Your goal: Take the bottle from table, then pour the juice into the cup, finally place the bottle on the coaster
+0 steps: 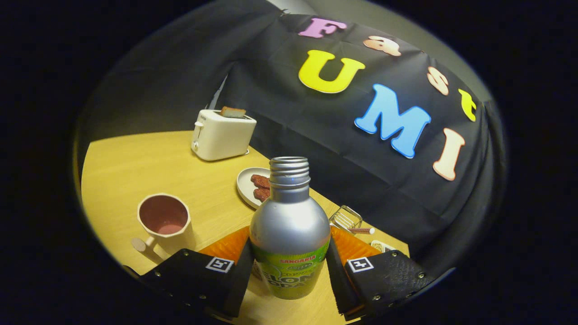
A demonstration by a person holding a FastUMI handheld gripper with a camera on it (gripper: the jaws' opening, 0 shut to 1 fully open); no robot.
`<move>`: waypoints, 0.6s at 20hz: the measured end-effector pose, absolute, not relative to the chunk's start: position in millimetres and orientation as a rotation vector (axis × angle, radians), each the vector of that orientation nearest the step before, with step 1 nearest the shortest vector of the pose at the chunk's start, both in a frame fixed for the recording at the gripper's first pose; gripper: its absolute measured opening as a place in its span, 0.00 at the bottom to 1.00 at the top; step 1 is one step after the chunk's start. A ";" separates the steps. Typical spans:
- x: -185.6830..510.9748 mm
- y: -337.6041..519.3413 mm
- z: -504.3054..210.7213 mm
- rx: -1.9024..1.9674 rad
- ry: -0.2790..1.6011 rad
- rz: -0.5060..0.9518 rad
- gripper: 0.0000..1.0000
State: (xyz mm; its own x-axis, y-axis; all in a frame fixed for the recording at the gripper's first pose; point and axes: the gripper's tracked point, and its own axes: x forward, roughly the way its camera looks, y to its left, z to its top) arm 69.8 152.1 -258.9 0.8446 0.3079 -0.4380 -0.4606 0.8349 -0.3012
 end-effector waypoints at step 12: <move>90.1 118.7 -231.3 -0.006 0.345 0.336 0.77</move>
State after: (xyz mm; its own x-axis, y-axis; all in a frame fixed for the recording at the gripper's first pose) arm 90.1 118.7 -231.3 0.8862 0.3227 -0.3324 -0.3246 0.9445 0.0515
